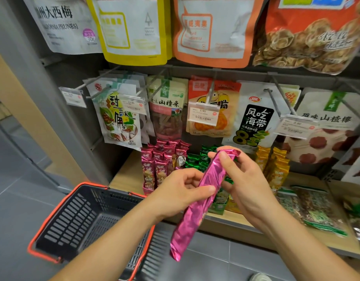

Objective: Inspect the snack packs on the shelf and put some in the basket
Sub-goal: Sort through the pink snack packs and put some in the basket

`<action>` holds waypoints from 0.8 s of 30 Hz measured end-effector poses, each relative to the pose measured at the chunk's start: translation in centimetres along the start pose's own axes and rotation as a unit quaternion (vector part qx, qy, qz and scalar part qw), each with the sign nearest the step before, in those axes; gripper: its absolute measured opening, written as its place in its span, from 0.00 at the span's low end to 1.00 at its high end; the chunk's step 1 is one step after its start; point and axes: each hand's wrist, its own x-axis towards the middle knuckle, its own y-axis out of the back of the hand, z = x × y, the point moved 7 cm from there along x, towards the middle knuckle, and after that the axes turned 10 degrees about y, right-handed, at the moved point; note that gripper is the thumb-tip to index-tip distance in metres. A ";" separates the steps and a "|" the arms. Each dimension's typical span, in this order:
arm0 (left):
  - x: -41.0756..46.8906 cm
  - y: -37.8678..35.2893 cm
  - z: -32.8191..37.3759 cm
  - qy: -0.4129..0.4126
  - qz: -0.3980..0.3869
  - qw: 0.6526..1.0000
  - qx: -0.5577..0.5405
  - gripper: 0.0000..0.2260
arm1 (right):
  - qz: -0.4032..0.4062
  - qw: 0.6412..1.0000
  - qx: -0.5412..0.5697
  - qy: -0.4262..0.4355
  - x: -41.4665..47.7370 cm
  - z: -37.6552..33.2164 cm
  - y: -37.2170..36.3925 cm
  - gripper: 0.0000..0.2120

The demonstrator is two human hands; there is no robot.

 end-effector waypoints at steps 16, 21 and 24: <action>-0.4 5.0 1.6 -0.050 0.066 0.951 -0.299 0.08 | -0.251 0.959 -0.112 -0.070 -2.6 2.5 -3.6 0.23; -0.6 7.0 1.3 -0.055 0.116 0.934 -0.333 0.14 | -0.248 0.959 -0.115 -0.079 -3.0 2.7 -3.9 0.24; -0.7 6.8 1.2 -0.055 0.128 0.934 -0.330 0.11 | -0.246 0.957 -0.134 -0.070 -2.8 2.8 -3.5 0.20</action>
